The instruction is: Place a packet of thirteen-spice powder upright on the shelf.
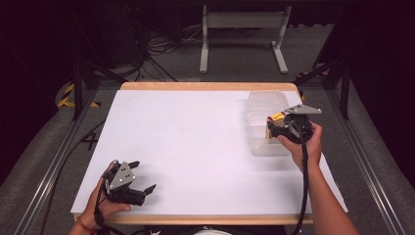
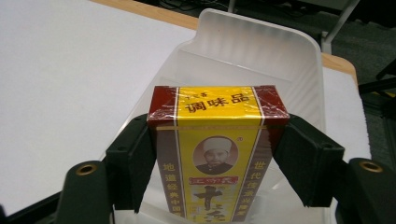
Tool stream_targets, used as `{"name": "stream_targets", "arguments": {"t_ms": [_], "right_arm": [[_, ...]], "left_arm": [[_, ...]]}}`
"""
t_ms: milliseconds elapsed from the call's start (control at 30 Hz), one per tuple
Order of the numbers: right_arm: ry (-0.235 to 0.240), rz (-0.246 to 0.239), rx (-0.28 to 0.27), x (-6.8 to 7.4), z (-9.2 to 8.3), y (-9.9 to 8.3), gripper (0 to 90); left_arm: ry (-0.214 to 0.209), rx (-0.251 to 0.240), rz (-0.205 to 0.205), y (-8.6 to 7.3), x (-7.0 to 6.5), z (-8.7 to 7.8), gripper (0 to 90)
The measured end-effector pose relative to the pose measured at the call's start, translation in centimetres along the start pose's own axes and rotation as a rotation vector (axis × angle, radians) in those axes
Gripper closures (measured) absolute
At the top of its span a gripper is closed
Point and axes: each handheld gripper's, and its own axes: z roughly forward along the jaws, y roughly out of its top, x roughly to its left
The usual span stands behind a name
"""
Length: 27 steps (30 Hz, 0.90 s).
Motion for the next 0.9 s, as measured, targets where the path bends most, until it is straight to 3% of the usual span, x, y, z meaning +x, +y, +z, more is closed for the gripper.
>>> {"name": "stream_targets", "arguments": {"t_ms": [233, 567, 900], "right_arm": [[-0.013, 0.001, 0.009, 0.3, 0.4, -0.3, 32.4], [0.012, 0.036, 0.005, -0.7, 0.1, -0.9, 32.1], [0.015, 0.003, 0.002, -0.8, 0.0, -1.3, 31.2]], "left_arm": [[-0.001, -0.004, -0.005, 0.0, 0.0, 0.0, 5.9], [-0.001, 0.0, 0.0, 0.0, 0.0, 0.0, 5.9], [-0.001, -0.003, -0.003, 0.0, 0.0, 0.0, 5.9]]}}
